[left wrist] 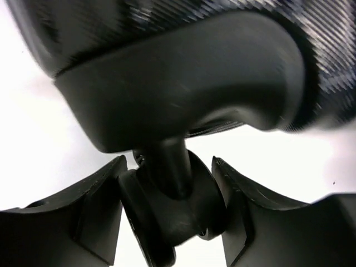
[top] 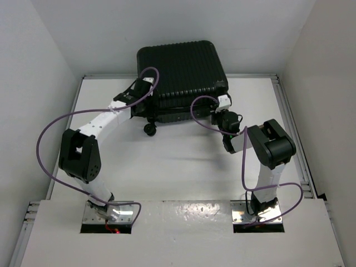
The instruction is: Pack the luggage
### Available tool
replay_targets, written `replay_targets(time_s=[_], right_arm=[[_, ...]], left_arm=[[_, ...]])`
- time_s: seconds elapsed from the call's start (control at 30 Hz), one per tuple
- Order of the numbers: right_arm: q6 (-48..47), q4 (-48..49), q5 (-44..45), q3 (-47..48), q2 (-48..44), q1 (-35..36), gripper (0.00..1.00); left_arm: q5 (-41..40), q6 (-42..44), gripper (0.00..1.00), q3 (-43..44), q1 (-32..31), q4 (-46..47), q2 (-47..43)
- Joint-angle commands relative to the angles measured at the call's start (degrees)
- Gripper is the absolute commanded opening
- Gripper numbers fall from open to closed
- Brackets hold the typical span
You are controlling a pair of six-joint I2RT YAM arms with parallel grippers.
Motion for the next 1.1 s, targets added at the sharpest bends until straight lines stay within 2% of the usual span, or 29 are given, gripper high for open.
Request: replay_targets(time_s=[0.0, 0.03, 0.07, 0.4, 0.73, 0.87, 1.07], right_arm=[[1.35, 2.50, 2.42, 2.58, -2.20, -2.00, 0.00], [1.36, 2.15, 2.60, 2.49, -2.29, -2.35, 0.00], [1.36, 2.15, 2.60, 2.58, -2.29, -3.13, 0.00], [-1.01, 3.29, 1.46, -0.32, -4.57, -6.48, 0.00], [-2.51, 3.82, -0.48, -3.66, -8.09, -10.78, 0.00], [-2.25, 3.55, -1.97, -1.30, -6.25, -12.72, 0.00], [-2.51, 3.37, -2.41, 9.68, 2.70, -14.74, 0.00]], left_arm=[[-2.23, -0.39, 0.12, 3.28, 5.21, -0.64, 0.76], [-2.23, -0.39, 0.04, 3.29, 6.34, -0.64, 0.76], [-2.23, -0.39, 0.00, 3.29, 6.88, -0.64, 0.76], [-2.85, 2.24, 0.00, 7.15, 14.26, -0.64, 4.01], [-6.98, 6.82, 0.00, 17.78, 20.50, -0.11, 12.35], [-6.98, 9.80, 0.00, 21.56, 21.03, 1.03, 16.49], [-10.76, 14.91, 0.00, 23.93, 22.26, 6.20, 21.23]])
